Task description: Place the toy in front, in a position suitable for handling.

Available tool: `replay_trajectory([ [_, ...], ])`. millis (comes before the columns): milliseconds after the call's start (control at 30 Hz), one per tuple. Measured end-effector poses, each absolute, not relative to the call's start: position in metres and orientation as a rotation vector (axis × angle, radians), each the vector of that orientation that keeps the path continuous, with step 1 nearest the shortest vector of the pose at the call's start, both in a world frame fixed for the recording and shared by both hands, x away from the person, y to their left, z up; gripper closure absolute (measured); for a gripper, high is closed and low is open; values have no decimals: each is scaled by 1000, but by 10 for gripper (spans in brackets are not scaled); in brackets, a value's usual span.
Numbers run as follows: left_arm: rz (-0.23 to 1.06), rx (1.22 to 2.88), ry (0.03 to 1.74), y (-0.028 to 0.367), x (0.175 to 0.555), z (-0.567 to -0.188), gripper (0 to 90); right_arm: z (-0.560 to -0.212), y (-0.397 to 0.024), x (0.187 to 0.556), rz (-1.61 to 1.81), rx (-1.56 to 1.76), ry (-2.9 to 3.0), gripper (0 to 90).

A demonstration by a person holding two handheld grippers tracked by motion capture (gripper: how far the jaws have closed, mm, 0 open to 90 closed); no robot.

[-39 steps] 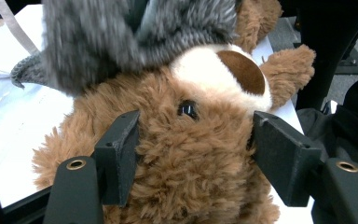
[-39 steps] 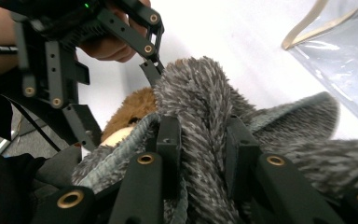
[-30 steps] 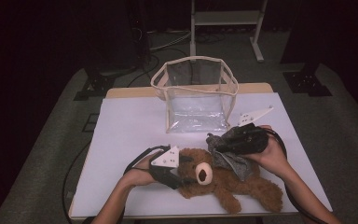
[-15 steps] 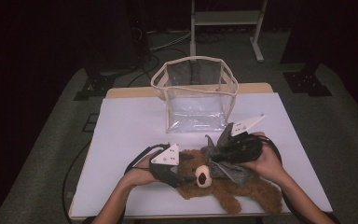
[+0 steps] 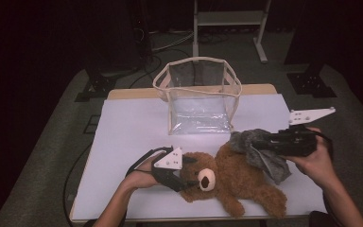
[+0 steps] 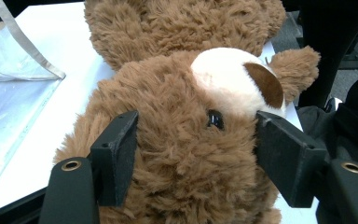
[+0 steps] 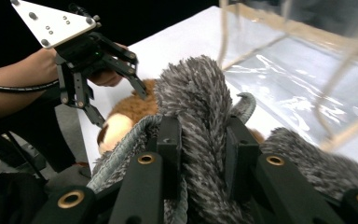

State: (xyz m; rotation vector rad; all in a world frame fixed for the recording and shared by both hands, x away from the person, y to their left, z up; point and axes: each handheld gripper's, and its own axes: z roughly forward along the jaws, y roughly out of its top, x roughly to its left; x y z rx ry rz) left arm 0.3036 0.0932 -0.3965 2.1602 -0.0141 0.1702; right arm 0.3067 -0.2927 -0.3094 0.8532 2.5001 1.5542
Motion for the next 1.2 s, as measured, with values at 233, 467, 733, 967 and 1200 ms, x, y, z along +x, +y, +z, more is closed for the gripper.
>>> replay_trajectory([
  [233, 169, 2164, -14, 93, 304, -396, 320, -298, -330, 290, 1527, 914, 2411, 710],
  [467, 174, 2166, -17, 93, 304, -395, 319, -320, -309, 302, 1435, 926, 2513, 709],
  [733, 167, 2159, -14, 97, 306, -393, 318, -359, -245, 332, 1380, 846, 2698, 709],
  [967, 146, 2095, 17, 91, 306, -386, 282, -373, -241, 317, 1456, 851, 2698, 715],
  [1200, 130, 2148, -42, 82, 298, -387, 312, -368, -253, 300, 1507, 816, 2662, 712],
])
